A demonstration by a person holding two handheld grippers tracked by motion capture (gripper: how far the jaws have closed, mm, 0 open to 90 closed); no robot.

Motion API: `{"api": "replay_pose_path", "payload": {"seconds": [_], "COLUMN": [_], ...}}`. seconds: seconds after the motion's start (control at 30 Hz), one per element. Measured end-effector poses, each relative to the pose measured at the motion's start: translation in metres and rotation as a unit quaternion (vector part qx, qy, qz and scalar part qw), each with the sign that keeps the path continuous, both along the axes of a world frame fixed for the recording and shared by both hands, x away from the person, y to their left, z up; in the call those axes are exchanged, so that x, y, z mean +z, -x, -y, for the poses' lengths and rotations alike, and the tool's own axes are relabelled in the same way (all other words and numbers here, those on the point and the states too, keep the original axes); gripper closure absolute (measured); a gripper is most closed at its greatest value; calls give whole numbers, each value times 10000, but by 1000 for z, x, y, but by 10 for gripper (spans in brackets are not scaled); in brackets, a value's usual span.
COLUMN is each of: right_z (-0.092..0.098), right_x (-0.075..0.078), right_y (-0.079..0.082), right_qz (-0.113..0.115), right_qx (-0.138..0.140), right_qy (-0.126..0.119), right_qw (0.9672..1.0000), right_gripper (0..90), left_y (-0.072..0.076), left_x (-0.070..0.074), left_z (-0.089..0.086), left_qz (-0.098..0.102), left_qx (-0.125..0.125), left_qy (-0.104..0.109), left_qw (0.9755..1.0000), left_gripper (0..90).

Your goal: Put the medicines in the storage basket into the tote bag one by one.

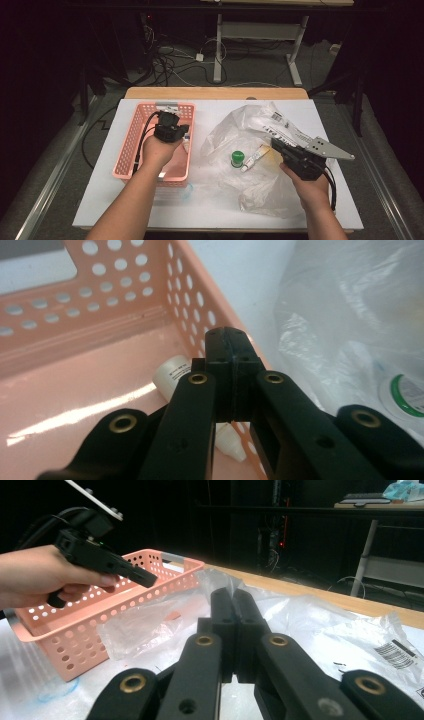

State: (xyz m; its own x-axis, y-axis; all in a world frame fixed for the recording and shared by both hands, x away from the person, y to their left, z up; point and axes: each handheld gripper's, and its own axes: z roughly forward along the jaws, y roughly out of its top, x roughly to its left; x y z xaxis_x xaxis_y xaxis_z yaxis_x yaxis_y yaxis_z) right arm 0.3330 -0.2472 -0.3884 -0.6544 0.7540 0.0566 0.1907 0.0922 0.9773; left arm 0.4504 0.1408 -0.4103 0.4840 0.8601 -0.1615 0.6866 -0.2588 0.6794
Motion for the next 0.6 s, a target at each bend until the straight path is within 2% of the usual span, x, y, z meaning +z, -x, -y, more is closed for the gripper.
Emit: {"api": "replay_pose_path", "payload": {"seconds": [0.1, 0.2, 0.6], "right_z": [0, 1, 0], "right_x": [0, 1, 1], "right_y": [0, 0, 1], "right_qz": [-7, 8, 17], "right_qx": [-7, -3, -1], "right_qy": [-16, -18, 9], "right_qw": [10000, 10000, 10000], "right_gripper": [900, 900, 900], "left_y": [-8, -12, -15], "left_x": [-8, -13, -25], "left_z": [-1, -1, 6], "left_qz": [-222, -352, -568], "left_qx": [145, 125, -57], "left_qy": [-50, -68, -325], "left_qw": [9996, 9993, 9978], "left_gripper": [884, 884, 884]}}
